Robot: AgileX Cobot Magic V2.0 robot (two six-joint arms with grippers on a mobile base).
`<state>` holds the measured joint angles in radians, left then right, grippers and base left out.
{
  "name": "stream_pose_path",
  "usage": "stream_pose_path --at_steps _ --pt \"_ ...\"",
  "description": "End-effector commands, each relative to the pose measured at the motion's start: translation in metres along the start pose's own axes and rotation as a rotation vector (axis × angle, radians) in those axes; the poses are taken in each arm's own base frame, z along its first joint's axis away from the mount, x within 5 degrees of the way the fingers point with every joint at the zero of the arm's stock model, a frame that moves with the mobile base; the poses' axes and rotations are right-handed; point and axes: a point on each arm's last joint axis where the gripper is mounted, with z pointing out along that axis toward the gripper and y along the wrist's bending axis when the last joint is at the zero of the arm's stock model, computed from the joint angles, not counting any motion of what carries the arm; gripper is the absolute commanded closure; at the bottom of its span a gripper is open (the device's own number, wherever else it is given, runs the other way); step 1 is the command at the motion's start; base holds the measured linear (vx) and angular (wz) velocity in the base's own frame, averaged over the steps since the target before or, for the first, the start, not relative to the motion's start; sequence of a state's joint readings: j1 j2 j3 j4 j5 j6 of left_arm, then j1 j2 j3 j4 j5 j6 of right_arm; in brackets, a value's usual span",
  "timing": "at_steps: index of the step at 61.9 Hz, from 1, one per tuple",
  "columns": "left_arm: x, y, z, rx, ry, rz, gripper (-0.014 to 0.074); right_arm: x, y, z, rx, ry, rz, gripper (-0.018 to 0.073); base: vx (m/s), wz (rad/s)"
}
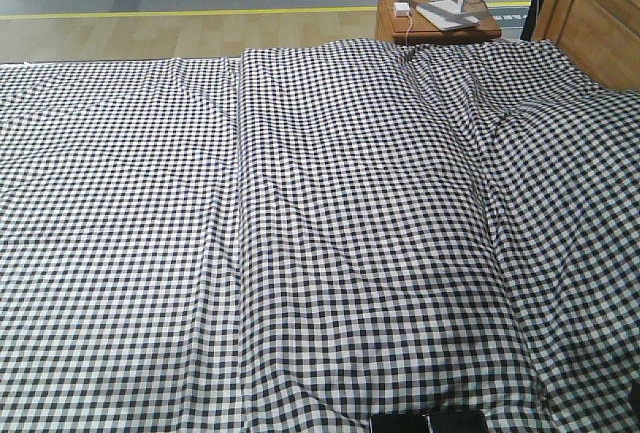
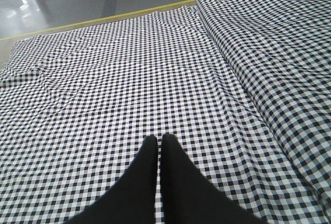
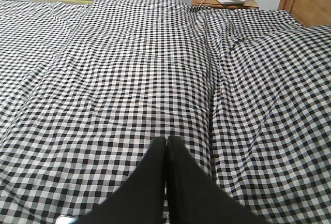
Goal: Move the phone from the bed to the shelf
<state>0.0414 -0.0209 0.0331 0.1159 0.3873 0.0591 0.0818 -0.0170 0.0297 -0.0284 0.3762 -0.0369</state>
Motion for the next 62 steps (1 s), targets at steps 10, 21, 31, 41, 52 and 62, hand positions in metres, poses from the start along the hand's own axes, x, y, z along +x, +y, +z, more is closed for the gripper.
stream_pose_path --at_steps 10,21,31,41,52,62 --pt "-0.0053 0.0002 -0.0002 -0.005 -0.074 -0.001 0.0595 -0.0042 -0.0003 0.0001 0.004 -0.061 -0.009 0.0564 0.0 0.0" --pt "-0.0053 0.0002 -0.0002 -0.005 -0.074 -0.001 0.0595 -0.0042 -0.0003 0.0001 0.004 -0.061 -0.009 0.0564 0.0 0.0" --pt "-0.0053 0.0002 -0.0002 -0.005 -0.074 -0.001 0.0595 -0.0042 -0.0003 0.0001 0.004 -0.061 -0.009 0.0564 0.0 0.0" --pt "-0.0053 0.0002 -0.0002 -0.005 -0.074 -0.001 0.0595 -0.0042 -0.0003 0.0001 0.004 -0.061 -0.009 0.0564 0.0 0.0" --pt "-0.0053 0.0002 -0.0002 -0.005 -0.074 -0.001 0.0595 -0.0055 -0.0019 0.0 0.025 -0.074 -0.105 0.0564 0.0 0.0" --pt "-0.0053 0.0002 -0.0002 -0.005 -0.074 -0.001 0.0595 -0.0074 -0.0027 -0.0002 0.038 -0.094 -0.169 0.0564 0.0 0.0"
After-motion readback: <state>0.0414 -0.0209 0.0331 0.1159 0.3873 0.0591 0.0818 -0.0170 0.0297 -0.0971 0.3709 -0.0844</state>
